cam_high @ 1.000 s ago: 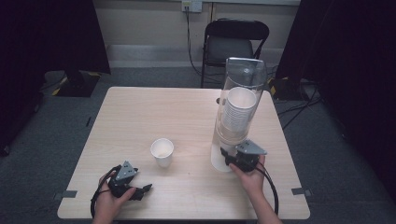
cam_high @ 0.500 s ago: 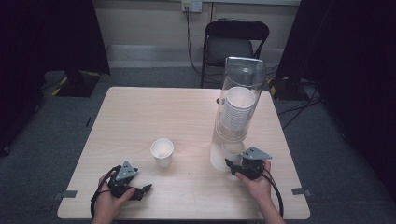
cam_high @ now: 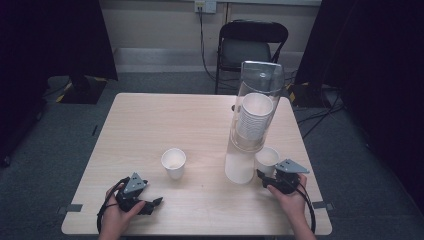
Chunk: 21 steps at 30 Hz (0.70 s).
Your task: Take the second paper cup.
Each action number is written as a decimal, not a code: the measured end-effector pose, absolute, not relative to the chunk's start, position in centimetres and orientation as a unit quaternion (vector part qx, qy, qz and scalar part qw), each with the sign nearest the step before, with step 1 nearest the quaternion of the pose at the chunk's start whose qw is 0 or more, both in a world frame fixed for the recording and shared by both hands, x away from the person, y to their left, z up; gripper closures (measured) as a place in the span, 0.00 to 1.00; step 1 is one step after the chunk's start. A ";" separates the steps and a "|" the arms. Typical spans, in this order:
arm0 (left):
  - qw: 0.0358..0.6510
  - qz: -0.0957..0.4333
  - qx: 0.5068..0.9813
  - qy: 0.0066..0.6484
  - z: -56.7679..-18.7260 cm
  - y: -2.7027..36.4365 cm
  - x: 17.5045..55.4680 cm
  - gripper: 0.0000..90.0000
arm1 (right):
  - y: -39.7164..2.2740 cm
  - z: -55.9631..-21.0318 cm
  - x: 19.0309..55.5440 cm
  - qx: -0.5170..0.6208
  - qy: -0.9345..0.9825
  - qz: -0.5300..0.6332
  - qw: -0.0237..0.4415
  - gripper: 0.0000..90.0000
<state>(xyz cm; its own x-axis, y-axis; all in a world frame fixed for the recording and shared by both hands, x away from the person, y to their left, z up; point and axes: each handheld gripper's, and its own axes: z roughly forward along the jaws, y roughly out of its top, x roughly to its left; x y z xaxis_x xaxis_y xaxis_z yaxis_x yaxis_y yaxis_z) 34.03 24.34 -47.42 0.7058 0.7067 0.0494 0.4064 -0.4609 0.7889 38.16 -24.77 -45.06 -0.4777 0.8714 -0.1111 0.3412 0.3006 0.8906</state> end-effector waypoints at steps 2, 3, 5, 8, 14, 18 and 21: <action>0.397 0.189 0.834 0.334 -47.4 24.3 34.0 0.17 | -25.6 -45.4 38.2 0.425 0.736 0.427 0.310 0.38; 0.398 0.189 0.833 0.334 -47.4 24.3 34.0 0.17 | -25.9 -45.5 38.4 0.429 0.733 0.424 0.315 0.38; 0.398 0.189 0.833 0.334 -47.4 24.3 34.0 0.17 | -26.2 -45.5 38.7 0.437 0.730 0.418 0.319 0.37; 0.398 0.189 0.834 0.334 -47.4 24.3 34.0 0.17 | -26.5 -45.5 39.2 0.452 0.729 0.404 0.318 0.37; 0.398 0.189 0.833 0.334 -47.4 24.3 34.0 0.17 | -26.9 -45.4 40.3 0.468 0.722 0.398 0.318 0.37; 0.398 0.189 0.833 0.334 -47.4 24.3 34.0 0.17 | -26.9 -45.4 40.7 0.471 0.720 0.397 0.319 0.36; 0.398 0.189 0.833 0.334 -47.4 24.3 34.0 0.17 | -27.0 -45.3 41.2 0.478 0.715 0.397 0.319 0.36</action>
